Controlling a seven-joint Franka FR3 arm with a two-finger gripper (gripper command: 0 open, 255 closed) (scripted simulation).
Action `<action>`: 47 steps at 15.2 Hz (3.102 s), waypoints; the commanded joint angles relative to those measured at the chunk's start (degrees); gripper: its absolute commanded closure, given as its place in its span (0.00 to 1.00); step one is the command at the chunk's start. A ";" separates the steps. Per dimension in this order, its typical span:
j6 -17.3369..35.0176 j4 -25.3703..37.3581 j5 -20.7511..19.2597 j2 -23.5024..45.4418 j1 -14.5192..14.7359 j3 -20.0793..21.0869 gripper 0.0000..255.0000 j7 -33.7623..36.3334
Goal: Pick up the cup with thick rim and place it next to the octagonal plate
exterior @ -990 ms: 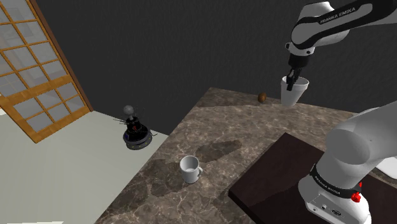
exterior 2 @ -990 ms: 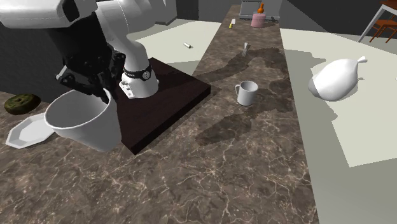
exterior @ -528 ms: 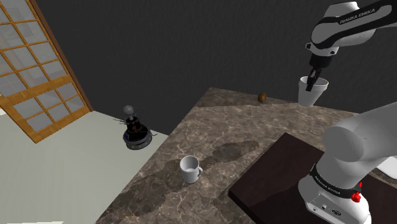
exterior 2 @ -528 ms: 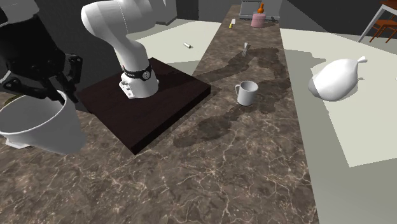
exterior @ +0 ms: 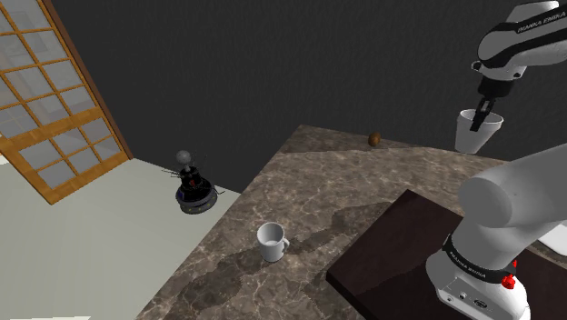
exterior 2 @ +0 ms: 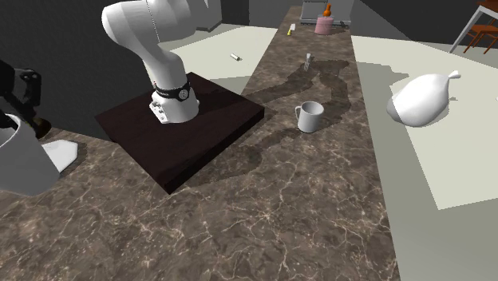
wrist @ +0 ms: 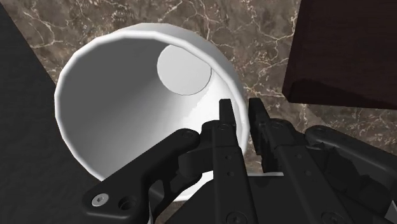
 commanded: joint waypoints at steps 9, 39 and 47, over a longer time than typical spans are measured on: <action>3.06 7.59 -0.25 7.57 -0.33 -13.25 1.00 -14.34; 32.48 -2.28 25.42 34.84 11.67 -28.46 1.00 -33.66; 35.84 -2.16 39.52 42.59 6.27 -21.02 1.00 -43.68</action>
